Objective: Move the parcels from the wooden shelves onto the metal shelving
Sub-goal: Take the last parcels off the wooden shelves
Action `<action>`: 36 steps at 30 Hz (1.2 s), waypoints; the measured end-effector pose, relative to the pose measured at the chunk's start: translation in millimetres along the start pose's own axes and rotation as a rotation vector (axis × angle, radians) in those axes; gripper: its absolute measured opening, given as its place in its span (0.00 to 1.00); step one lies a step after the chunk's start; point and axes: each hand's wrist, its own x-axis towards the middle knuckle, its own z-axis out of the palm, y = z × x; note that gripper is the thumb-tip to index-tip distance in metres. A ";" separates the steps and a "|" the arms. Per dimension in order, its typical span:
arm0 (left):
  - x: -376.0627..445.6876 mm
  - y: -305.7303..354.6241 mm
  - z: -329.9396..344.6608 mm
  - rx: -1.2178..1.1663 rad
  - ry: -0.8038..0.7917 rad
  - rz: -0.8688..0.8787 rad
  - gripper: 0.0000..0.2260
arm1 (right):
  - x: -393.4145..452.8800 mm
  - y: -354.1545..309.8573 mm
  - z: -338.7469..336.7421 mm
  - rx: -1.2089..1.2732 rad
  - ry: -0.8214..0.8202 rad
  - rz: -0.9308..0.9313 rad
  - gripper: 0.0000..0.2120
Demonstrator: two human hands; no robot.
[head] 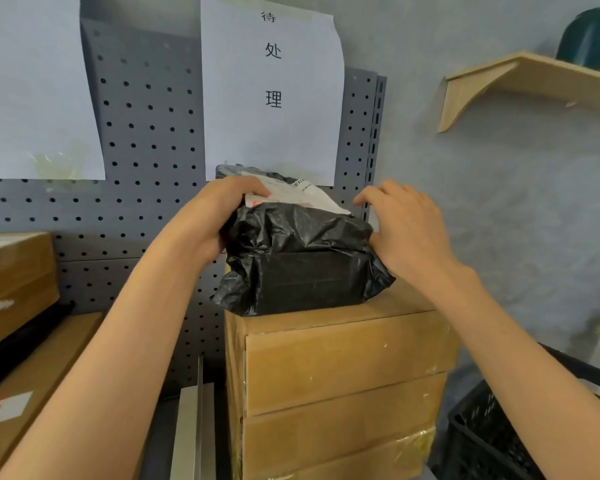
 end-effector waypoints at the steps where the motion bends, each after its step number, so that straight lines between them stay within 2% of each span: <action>1: 1.8 -0.4 -1.4 0.043 0.005 0.014 0.09 | 0.2 0.7 0.7 0.005 0.009 0.000 0.16; 6: 5.3 6.7 -7.4 0.248 -0.010 0.068 0.09 | -2.7 5.2 2.0 0.014 0.058 0.004 0.16; 10: 4.5 9.6 -14.0 0.565 -0.010 0.103 0.12 | -8.4 7.9 -4.2 0.023 0.099 0.010 0.15; 13: 2.3 4.6 -21.3 0.691 0.122 0.119 0.18 | -16.6 7.1 -12.9 0.030 0.131 0.011 0.15; 16: -11.0 -4.1 -26.0 0.805 0.245 0.183 0.20 | -29.5 4.0 -21.6 0.049 0.147 0.012 0.15; 23: -85.2 -27.4 -15.4 0.947 0.529 0.621 0.18 | -74.5 -13.5 -30.9 0.078 0.192 -0.018 0.14; 25: -108.9 -40.9 -13.8 1.010 0.546 0.724 0.17 | -93.1 -23.0 -30.1 0.091 0.203 -0.025 0.13; 31: -173.8 -86.1 -13.3 1.235 0.598 0.882 0.12 | -157.5 -49.8 -33.4 0.056 0.185 -0.080 0.13; 36: -229.3 -124.9 -17.6 1.359 0.558 0.819 0.09 | -214.3 -74.1 -26.2 -0.002 0.210 -0.079 0.09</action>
